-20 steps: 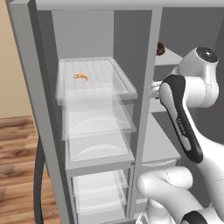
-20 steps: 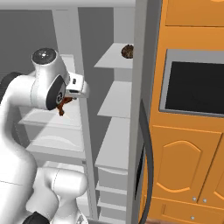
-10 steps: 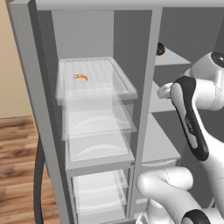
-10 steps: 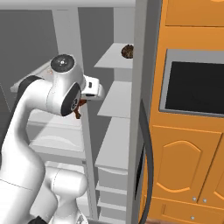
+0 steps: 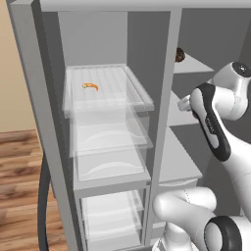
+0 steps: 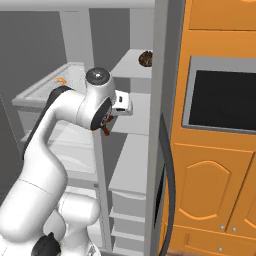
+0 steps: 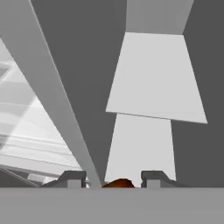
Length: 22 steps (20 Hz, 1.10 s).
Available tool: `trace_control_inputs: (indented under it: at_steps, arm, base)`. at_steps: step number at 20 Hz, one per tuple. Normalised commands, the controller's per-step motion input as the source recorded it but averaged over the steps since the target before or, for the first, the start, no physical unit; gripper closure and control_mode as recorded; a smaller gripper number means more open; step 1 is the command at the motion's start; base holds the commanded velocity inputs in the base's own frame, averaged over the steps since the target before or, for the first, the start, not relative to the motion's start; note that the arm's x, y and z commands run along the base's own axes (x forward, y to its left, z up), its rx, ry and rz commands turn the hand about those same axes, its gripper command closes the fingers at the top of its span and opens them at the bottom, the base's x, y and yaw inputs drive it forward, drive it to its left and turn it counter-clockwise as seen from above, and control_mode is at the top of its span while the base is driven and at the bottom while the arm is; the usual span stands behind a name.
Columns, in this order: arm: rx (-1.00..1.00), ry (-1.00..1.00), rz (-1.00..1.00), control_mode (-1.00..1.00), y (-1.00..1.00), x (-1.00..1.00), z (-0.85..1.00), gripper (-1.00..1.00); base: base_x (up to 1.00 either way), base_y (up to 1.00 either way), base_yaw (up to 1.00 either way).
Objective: There's a chicken drumstick in the fridge that needs to be moved to the freezer for freezing. Pick up the chicken drumstick from the fridge, place it on any shelf in the freezer, and close the fridge and freezer doors when done.
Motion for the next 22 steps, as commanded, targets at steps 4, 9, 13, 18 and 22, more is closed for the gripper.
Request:
trace_control_inputs:
  at_steps: [4,9,13,18,22]
  arm:
    - [0.0,0.0,0.07,-1.0,-0.23,0.36,-0.38,1.0]
    - [0.0,0.0,0.07,-1.0,-0.31,0.57,-0.36,1.0]
    - [0.0,0.0,0.03,-1.0,-0.04,0.74,-0.43,1.0]
    - [0.0,0.0,0.03,-1.0,-0.11,0.6,-0.22,1.0]
    - [0.03,0.0,0.04,-1.0,-0.26,0.38,-0.05,1.0]
  base:
    - [0.0,0.0,0.0]
    - [0.0,0.0,0.0]
    - [0.0,0.0,0.0]
    - [0.0,0.0,0.0]
    - [0.0,0.0,0.0]
